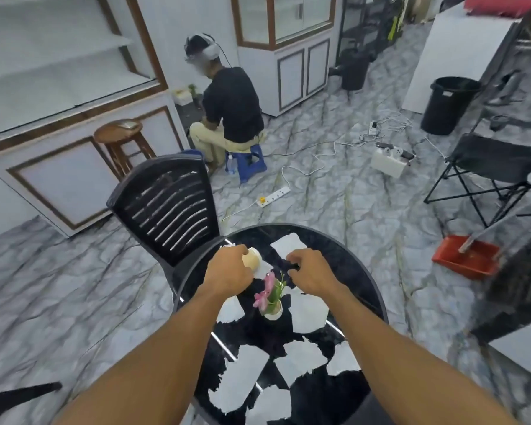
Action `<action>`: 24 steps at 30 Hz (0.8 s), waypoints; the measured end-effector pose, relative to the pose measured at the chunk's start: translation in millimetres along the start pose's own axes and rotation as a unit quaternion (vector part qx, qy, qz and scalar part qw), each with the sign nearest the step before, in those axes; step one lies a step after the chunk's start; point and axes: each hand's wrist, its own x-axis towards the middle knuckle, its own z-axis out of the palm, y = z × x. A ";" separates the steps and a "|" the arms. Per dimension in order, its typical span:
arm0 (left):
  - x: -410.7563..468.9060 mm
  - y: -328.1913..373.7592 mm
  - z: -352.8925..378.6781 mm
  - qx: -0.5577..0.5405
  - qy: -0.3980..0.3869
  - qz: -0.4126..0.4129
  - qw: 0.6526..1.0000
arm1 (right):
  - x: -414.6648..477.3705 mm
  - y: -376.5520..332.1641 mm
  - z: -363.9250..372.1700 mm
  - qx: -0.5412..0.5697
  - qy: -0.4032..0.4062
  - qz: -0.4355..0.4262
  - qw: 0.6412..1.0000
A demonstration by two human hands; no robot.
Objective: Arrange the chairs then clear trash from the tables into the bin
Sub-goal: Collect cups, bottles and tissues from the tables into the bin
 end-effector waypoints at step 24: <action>120.2 -37.3 54.7 0.145 -0.122 0.059 0.980 | 30.3 53.0 32.8 0.000 0.008 0.226 0.974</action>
